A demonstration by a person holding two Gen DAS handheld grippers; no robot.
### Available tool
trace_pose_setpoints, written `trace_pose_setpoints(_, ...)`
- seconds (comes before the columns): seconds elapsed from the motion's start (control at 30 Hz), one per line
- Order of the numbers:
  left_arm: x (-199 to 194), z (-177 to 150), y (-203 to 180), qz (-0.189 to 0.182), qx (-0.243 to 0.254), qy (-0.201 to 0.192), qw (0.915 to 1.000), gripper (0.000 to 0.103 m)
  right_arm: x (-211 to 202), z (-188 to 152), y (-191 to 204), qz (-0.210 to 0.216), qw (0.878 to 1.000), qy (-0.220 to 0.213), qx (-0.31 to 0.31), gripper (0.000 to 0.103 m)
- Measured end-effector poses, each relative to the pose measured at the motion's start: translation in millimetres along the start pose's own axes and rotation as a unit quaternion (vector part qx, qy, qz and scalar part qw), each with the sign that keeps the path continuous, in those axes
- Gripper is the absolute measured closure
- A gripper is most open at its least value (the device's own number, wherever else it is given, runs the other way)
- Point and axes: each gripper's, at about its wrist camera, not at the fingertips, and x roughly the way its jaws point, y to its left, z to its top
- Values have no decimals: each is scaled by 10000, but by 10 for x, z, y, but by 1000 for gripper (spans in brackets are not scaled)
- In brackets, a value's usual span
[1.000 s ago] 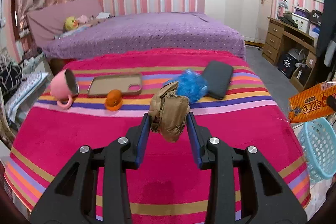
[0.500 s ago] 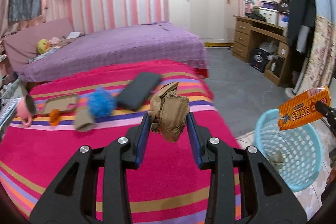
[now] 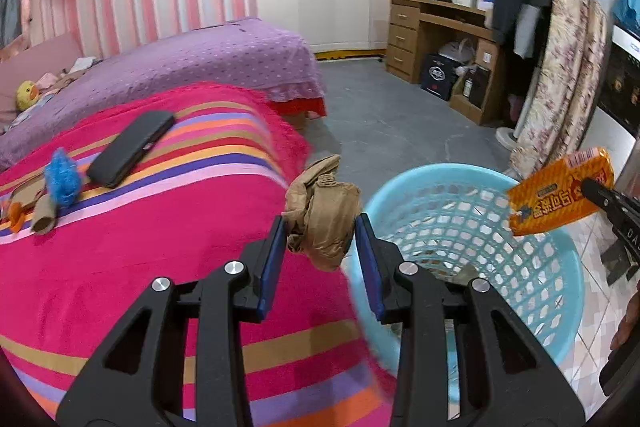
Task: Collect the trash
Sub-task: 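Carry the brown bag and snack packet in both tools to the blue basket, then open the left tool to drop the brown bag while the right drops the packet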
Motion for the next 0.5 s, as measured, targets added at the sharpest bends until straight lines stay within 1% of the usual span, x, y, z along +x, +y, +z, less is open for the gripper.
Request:
trace_pose_setpoints(0.13, 88, 0, -218, -105, 95, 71, 9999, 68, 19, -12, -8, 66, 10000, 3, 15, 100)
trace_pose_setpoints(0.27, 113, 24, -369, -245, 150, 61, 9996, 68, 39, -56, 37, 26, 9999, 89, -127, 100)
trace_pose_setpoints(0.37, 161, 50, -456, -230, 244, 101, 9994, 67, 60, -79, 50, 45, 9998, 129, -139, 100)
trace_pose_setpoints(0.4, 189, 54, -465, -272, 239, 158, 9992, 62, 60, -80, 61, 46, 9998, 132, -155, 100)
trace_pose_setpoints(0.43, 199, 51, -459, -304, 244, 187, 9991, 54, 58, -78, 76, 43, 9997, 128, -185, 100)
trace_pose_setpoints(0.47, 202, 46, -453, -302, 256, 188, 9990, 50, 55, -76, 82, 47, 9997, 123, -195, 100)
trace_pose_setpoints(0.5, 199, 48, -445, -227, 287, 146, 9992, 43, 50, -78, 91, 50, 9997, 118, -202, 100)
